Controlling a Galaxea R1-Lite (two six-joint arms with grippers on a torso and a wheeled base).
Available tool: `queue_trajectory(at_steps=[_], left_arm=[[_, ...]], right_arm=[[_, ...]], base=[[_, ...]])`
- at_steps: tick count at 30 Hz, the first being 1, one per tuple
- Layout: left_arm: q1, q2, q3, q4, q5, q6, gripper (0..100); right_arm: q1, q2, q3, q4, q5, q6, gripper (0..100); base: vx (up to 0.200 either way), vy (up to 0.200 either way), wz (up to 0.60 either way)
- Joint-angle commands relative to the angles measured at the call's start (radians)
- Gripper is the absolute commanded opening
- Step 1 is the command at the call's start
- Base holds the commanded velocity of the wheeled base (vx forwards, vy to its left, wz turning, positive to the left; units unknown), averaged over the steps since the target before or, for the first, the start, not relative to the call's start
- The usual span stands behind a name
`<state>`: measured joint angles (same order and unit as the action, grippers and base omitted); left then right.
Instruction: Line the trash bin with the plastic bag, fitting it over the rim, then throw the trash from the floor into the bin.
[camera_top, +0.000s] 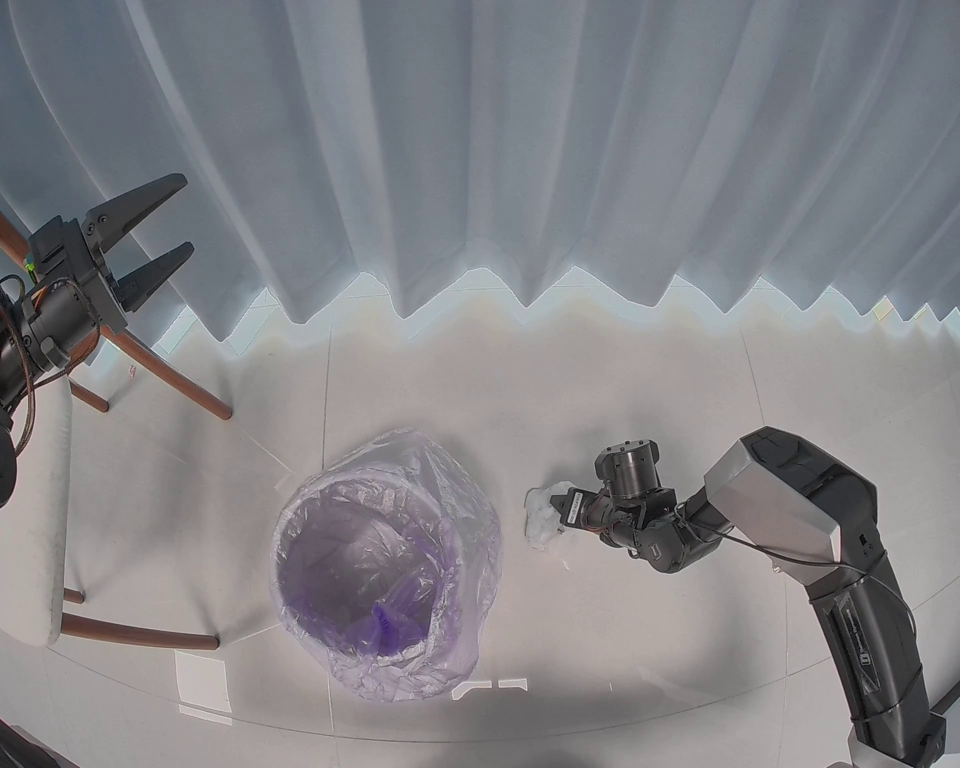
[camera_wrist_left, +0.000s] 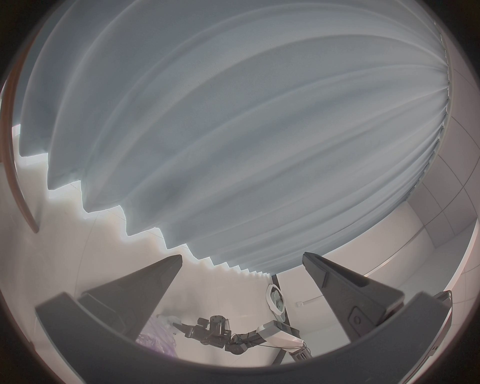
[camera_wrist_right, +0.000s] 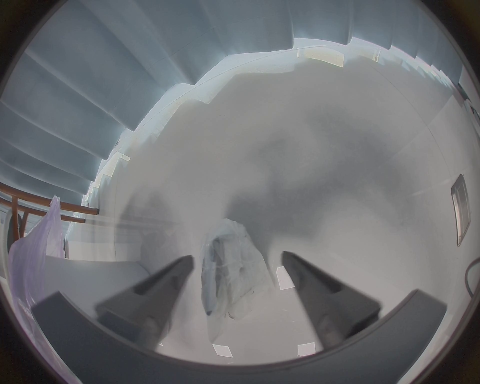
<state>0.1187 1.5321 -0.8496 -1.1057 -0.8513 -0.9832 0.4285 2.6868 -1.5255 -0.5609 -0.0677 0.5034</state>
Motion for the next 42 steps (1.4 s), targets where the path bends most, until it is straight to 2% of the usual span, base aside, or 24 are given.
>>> queue_trajectory(at_steps=[1,6,10,13,16,19,20,25,29,33,37,42], left_arm=[[0.001,-0.001,0.0,0.0,0.0,0.0,100],[0.002,-0.001,0.0,0.0,0.0,0.0,100],[0.004,0.003,-0.002,-0.019,0.0,0.001,100],[0.001,0.006,0.029,-0.092,0.0,0.003,100],[-0.017,0.0,0.084,-0.158,-0.005,0.008,100],[-0.048,-0.003,0.133,-0.215,-0.015,0.008,100],[-0.068,-0.007,0.162,-0.259,-0.034,0.008,100],[-0.151,-0.029,0.213,-0.309,-0.043,-0.006,100],[-0.198,-0.047,0.244,-0.316,-0.043,-0.035,100],[-0.222,-0.078,0.261,-0.312,-0.042,-0.051,100],[-0.24,-0.139,0.27,-0.301,-0.043,-0.092,100],[-0.275,-0.175,0.282,-0.295,-0.043,-0.115,100]], right_arm=[[0.001,0.002,-0.004,0.001,0.0,0.0,0],[0.001,0.002,-0.002,-0.002,-0.001,0.017,0],[0.003,-0.018,0.016,-0.011,-0.027,0.017,0],[0.022,-0.265,0.193,-0.031,-0.04,0.138,0],[0.062,-0.473,0.36,-0.033,-0.032,0.216,0],[0.116,-0.644,0.505,-0.034,-0.034,0.218,0],[0.168,-0.789,0.608,-0.034,-0.035,0.216,0],[0.323,-1.082,0.751,-0.03,-0.032,0.221,0],[0.409,-1.125,0.766,-0.033,-0.032,0.227,0],[0.432,-1.095,0.783,-0.034,-0.031,0.222,0],[0.475,-1.056,0.805,-0.082,-0.034,0.216,0],[0.486,-0.978,0.829,-0.128,-0.032,0.214,0]], base=[[0.0,0.0,0.0],[0.0,0.0,0.0],[0.0,0.0,0.0],[0.0,0.0,0.0],[0.0,0.0,0.0],[0.0,0.0,0.0],[0.0,0.0,0.0],[0.0,0.0,0.0],[0.0,0.0,0.0],[0.0,0.0,0.0],[0.0,0.2,0.0],[0.0,0.2,0.0]])
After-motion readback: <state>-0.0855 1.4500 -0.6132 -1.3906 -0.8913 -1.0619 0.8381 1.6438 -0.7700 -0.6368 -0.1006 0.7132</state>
